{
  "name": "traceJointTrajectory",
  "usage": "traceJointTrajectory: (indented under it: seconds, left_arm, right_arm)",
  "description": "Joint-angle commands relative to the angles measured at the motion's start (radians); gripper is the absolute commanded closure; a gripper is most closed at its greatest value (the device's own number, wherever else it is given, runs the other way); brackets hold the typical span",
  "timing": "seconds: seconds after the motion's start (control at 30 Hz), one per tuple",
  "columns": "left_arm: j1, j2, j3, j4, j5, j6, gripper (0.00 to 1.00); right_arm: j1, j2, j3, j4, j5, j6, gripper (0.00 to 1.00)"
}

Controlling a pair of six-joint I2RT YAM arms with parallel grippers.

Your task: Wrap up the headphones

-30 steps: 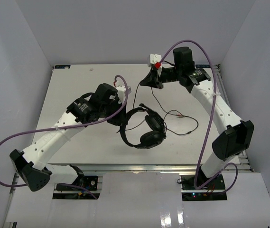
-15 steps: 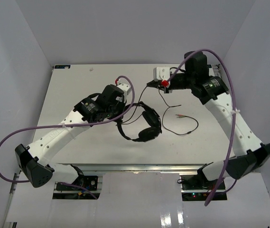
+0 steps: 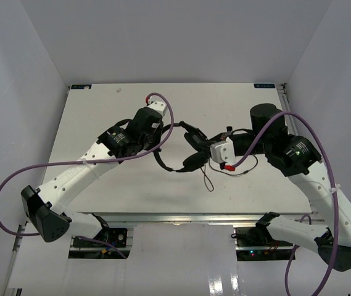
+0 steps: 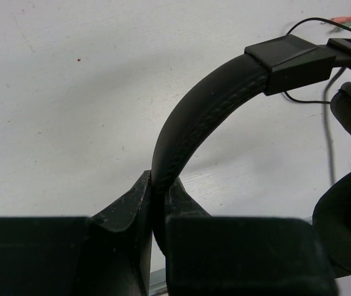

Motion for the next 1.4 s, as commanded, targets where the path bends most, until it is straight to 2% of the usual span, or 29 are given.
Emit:
traceJointTrajectory:
  seconds: [0.0, 0.27, 0.6, 0.83, 1.13, 1.37]
  left_arm:
    - [-0.001, -0.016, 0.047, 0.046, -0.004, -0.018, 1.00]
    - [0.000, -0.035, -0.002, 0.070, 0.002, -0.021, 1.00]
    - [-0.001, 0.099, 0.072, 0.093, -0.031, -0.116, 1.00]
    - [0.000, 0.133, -0.004, 0.186, 0.012, -0.143, 1.00]
    - [0.001, 0.204, 0.014, 0.229, 0.057, -0.177, 1.00]
    - [-0.004, 0.207, -0.034, 0.259, 0.076, -0.185, 1.00]
  right_arm:
    - [0.002, -0.054, -0.034, 0.026, 0.081, -0.026, 0.92]
    - [0.016, -0.015, 0.019, 0.108, 0.065, 0.065, 0.92]
    - [0.053, 0.031, 0.072, 0.218, 0.159, 0.103, 0.92]
    - [0.053, 0.058, 0.100, 0.282, 0.224, 0.117, 0.92]
    - [0.053, 0.066, 0.102, 0.335, 0.268, 0.137, 0.92]
    - [0.047, 0.071, 0.113, 0.377, 0.321, 0.132, 0.92]
